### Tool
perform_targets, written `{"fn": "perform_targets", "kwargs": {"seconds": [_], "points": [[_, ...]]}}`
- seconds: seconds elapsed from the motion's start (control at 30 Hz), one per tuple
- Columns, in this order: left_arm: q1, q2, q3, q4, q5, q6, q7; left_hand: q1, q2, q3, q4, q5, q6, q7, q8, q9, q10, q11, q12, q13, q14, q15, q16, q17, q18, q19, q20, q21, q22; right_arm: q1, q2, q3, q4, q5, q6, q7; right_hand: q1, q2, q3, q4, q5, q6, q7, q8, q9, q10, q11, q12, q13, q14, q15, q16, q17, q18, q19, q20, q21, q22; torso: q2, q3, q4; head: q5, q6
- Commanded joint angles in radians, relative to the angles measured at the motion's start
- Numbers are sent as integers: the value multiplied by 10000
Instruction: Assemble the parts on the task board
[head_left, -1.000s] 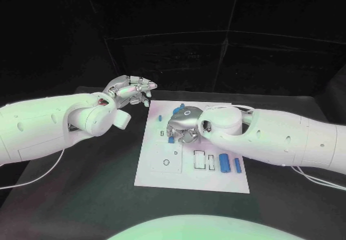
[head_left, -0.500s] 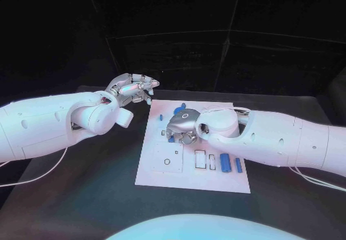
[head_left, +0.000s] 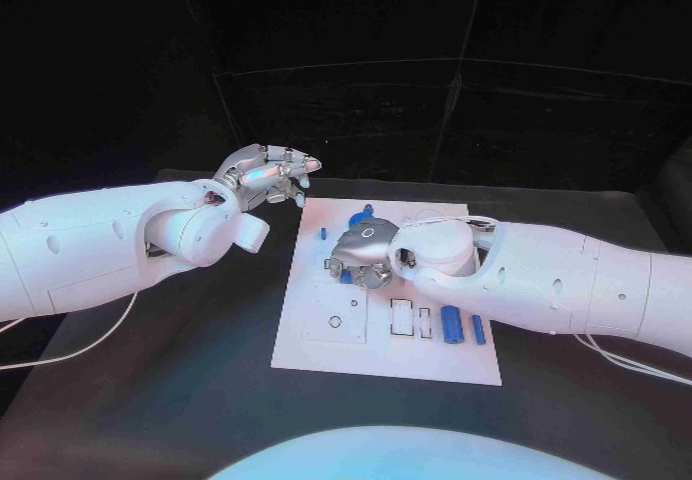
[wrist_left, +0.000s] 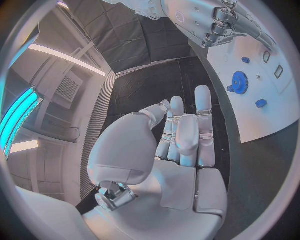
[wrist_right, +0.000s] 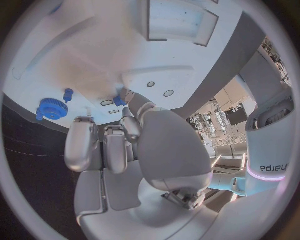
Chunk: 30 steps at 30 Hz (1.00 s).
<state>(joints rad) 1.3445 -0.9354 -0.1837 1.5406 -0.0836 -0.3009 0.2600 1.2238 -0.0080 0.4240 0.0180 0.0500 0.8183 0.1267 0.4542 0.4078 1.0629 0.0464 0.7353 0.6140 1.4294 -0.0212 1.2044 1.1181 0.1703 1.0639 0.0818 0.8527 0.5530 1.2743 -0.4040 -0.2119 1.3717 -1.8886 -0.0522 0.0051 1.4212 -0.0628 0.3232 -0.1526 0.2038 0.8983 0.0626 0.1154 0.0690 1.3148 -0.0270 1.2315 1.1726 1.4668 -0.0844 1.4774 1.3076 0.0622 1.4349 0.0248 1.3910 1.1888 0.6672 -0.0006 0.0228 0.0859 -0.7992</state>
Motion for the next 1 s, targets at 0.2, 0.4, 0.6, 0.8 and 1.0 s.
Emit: {"fn": "perform_targets", "kwargs": {"seconds": [0.2, 0.4, 0.6, 0.8, 1.0], "points": [[11, 27, 5, -26, 43, 9, 221, 23, -101, 69, -7, -8, -30, 37, 43, -10, -89, 6, -57, -10, -54, -19, -17, -14, 125, 23, 47, -11, -11, 15, 27, 5, -14, -95, -610, 197, -172, 21, 289, -14, -103, 245, 81, 69, 8, 121, 17, 121, 100, 767, -61, 86, 1328, 91, 40, -54, 2, 58, -3, 1, -12, 5, -17], [11, 37, 5, -36, 43, 28, 198, 23, -101, 69, -7, -8, -30, 37, 43, -10, -89, 6, -57, -10, -54, -19, -17, -14, 125, 23, 47, -11, -11, 14, 36, 5, -52, -69, -649, 256, -288, 6, 480, -46, -168, 445, 148, 133, 16, 145, 58, 170, 155, 773, -28, 105, 1359, 88, 49, -33, 11, 81, -6, -10, -3, 1, -29], [11, 55, 5, -43, 43, 46, 164, 15, -100, 120, -23, -8, -45, 44, 49, -20, -95, 12, -53, -31, -56, -16, -34, -34, 126, 37, 50, -31, -25, 14, 86, 5, -131, -49, -323, 307, -337, -18, 596, -85, -251, 574, 167, 170, 18, 132, 74, 168, 155, 771, -13, 100, 1354, 90, 45, -18, 6, 79, -6, -10, 2, -14, -45], [11, 71, 5, -53, 43, 63, 107, 15, -100, 120, -23, -8, -45, 44, 49, -20, -95, 12, -53, -31, -56, -16, -34, -34, 126, 37, 50, -31, -25, 14, 130, 5, -207, -60, 265, 217, -331, -57, 686, -153, -327, 589, 141, 151, 3, 103, 70, 146, 134, 774, -1, 111, 1373, 94, 33, -8, -6, 60, -5, -9, 1, -12, -70], [11, 74, 5, -59, 43, 70, 66, 15, -100, 120, -23, -8, -45, 44, 49, -20, -95, 12, -53, -31, -56, -16, -34, -34, 126, 37, 50, -31, -25, 14, 168, 5, -284, -97, 557, 147, -312, -81, 760, -213, -345, 572, 113, 124, -10, 86, 58, 134, 126, 774, -1, 110, 1372, 97, 26, -4, -12, 55, -1, -13, -2, -2, -86]]}}
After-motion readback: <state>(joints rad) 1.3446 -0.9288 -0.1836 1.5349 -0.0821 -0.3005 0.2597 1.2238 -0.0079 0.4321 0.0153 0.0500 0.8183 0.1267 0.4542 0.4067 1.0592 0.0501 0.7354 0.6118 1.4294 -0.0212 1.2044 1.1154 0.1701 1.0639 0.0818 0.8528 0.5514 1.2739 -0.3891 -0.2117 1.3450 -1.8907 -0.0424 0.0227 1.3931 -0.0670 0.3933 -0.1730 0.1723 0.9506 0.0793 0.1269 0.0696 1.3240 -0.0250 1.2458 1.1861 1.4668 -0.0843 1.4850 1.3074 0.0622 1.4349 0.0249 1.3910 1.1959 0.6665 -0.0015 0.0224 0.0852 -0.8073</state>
